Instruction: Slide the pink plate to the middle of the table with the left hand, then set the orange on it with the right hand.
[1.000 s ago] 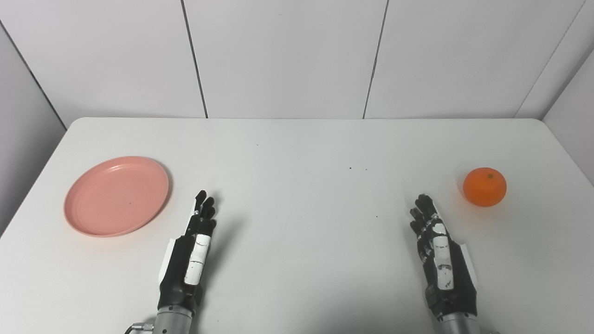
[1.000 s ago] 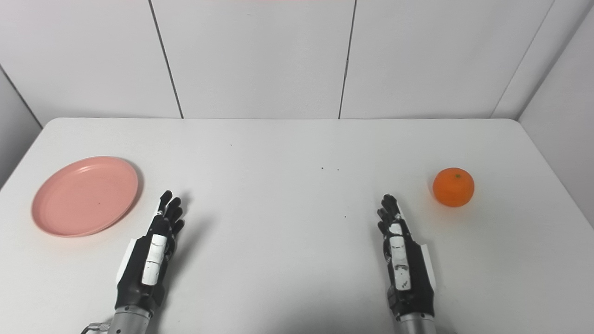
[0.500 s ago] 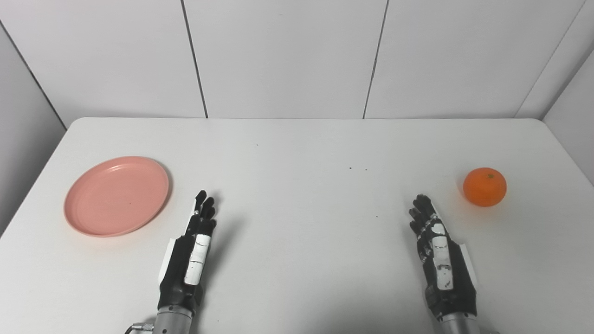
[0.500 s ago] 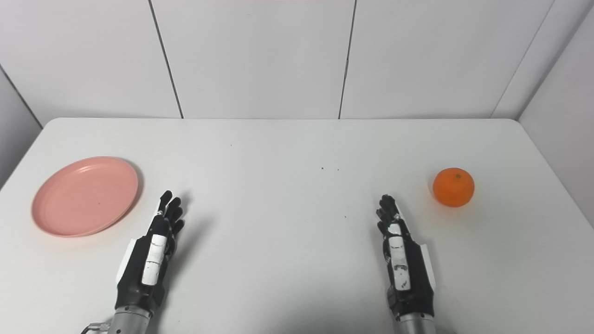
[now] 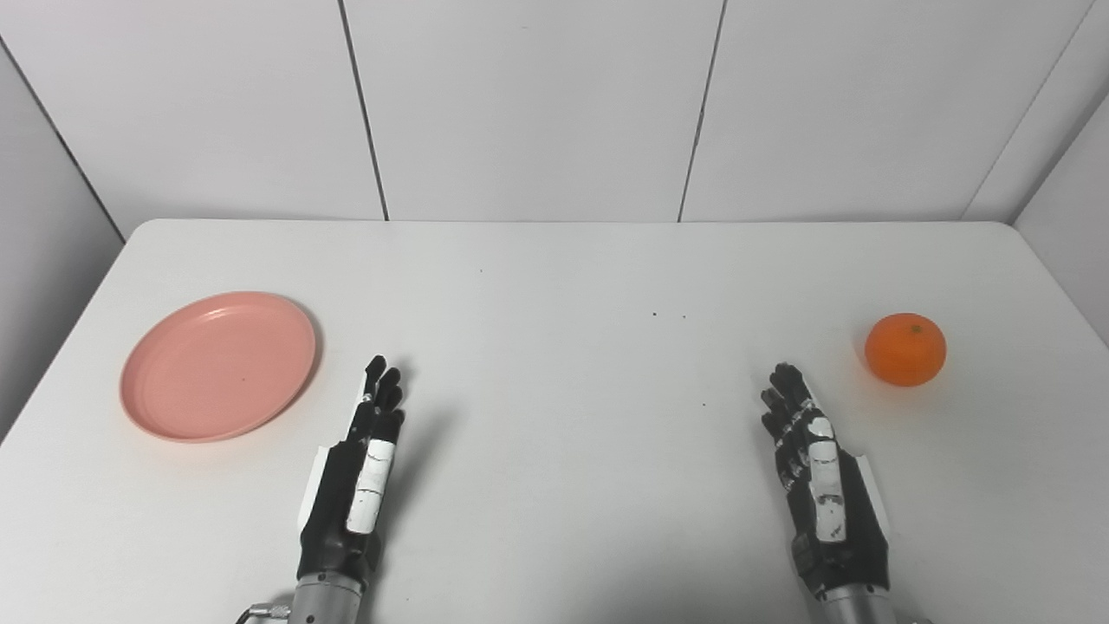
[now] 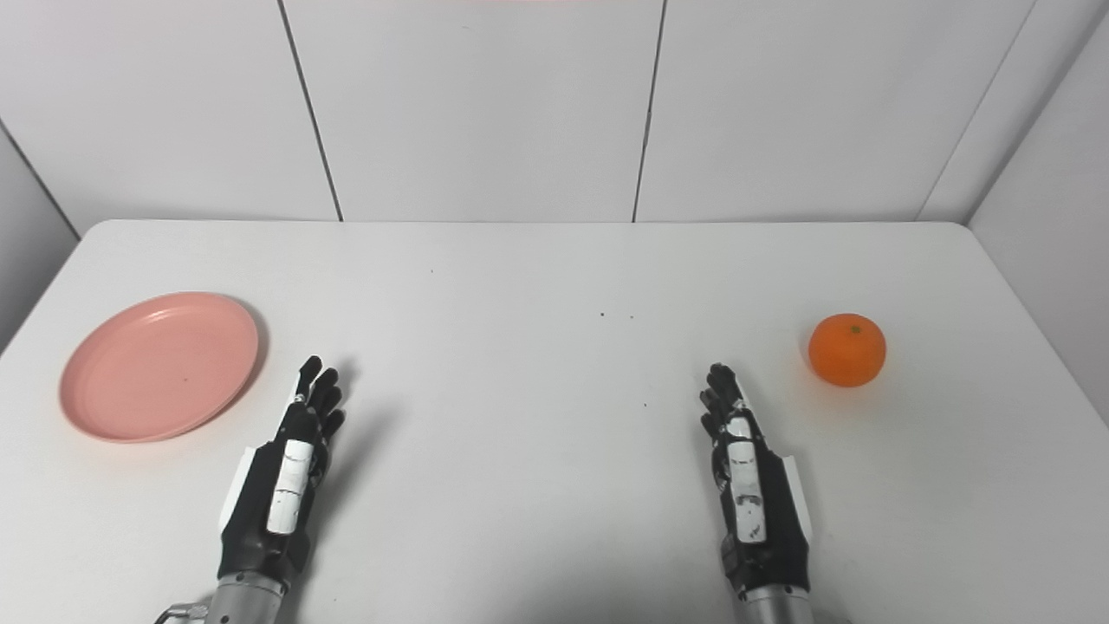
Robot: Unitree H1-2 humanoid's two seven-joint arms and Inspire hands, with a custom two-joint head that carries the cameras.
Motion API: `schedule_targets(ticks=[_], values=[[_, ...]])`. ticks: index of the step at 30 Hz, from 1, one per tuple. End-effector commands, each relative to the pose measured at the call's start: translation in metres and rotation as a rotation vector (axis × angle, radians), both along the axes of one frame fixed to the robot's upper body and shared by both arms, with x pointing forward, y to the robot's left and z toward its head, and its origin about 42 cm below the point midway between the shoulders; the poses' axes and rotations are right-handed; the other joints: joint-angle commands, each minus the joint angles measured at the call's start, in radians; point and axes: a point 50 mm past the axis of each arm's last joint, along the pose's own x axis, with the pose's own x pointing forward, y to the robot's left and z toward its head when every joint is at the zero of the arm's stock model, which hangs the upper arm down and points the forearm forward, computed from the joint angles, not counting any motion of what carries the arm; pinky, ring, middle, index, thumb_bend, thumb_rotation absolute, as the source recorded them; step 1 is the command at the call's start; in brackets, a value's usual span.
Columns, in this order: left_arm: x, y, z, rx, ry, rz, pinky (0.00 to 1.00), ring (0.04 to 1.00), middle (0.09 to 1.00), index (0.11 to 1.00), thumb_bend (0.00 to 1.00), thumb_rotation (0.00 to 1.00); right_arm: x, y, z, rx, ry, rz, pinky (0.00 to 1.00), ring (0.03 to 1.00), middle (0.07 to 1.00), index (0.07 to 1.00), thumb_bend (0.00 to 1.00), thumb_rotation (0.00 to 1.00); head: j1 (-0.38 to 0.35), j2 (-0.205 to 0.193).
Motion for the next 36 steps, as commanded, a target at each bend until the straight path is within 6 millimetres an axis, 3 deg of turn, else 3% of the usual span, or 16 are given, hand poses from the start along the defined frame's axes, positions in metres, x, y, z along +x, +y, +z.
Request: schedule_targets(ticks=[1, 6, 13, 22, 30, 36], values=[[-0.051, 0.006, -0.031, 0.035, 0.138, 0.054, 1.0, 1.0, 1.0, 1.0, 0.92, 0.92, -0.011, -0.015, -0.01, -0.021, 0.013, 0.001, 1.0, 0.97, 0.966, 0.935, 0.81, 0.98, 0.019, -0.011], [-0.051, -0.004, -0.035, 0.054, 0.135, 0.045, 1.0, 1.0, 1.0, 1.0, 0.93, 0.93, -0.011, -0.026, -0.015, -0.024, 0.019, 0.001, 1.0, 0.964, 0.96, 0.928, 0.82, 0.98, 0.06, -0.041], [-0.051, -0.019, -0.043, 0.056, 0.117, 0.05, 1.0, 1.0, 1.0, 1.0, 0.85, 0.94, -0.012, -0.04, -0.025, -0.03, 0.027, 0.015, 1.0, 0.989, 0.977, 0.942, 0.83, 1.0, 0.146, -0.104], [-0.051, -0.033, -0.051, 0.071, 0.126, 0.049, 0.96, 0.994, 1.0, 1.0, 0.85, 0.93, -0.012, -0.052, -0.037, -0.012, 0.034, 0.021, 1.0, 1.0, 0.997, 0.96, 0.82, 1.0, 0.214, -0.176], [-0.05, -0.035, -0.054, 0.081, 0.124, 0.043, 0.95, 0.994, 1.0, 1.0, 0.86, 0.93, -0.011, -0.053, -0.042, -0.004, 0.043, 0.022, 1.0, 1.0, 1.0, 0.97, 0.82, 1.0, 0.218, -0.202], [-0.05, -0.03, -0.054, 0.07, 0.126, 0.039, 0.95, 0.996, 1.0, 1.0, 0.86, 0.92, -0.011, -0.049, -0.042, -0.008, 0.046, 0.03, 1.0, 1.0, 1.0, 0.967, 0.82, 1.0, 0.208, -0.198]])
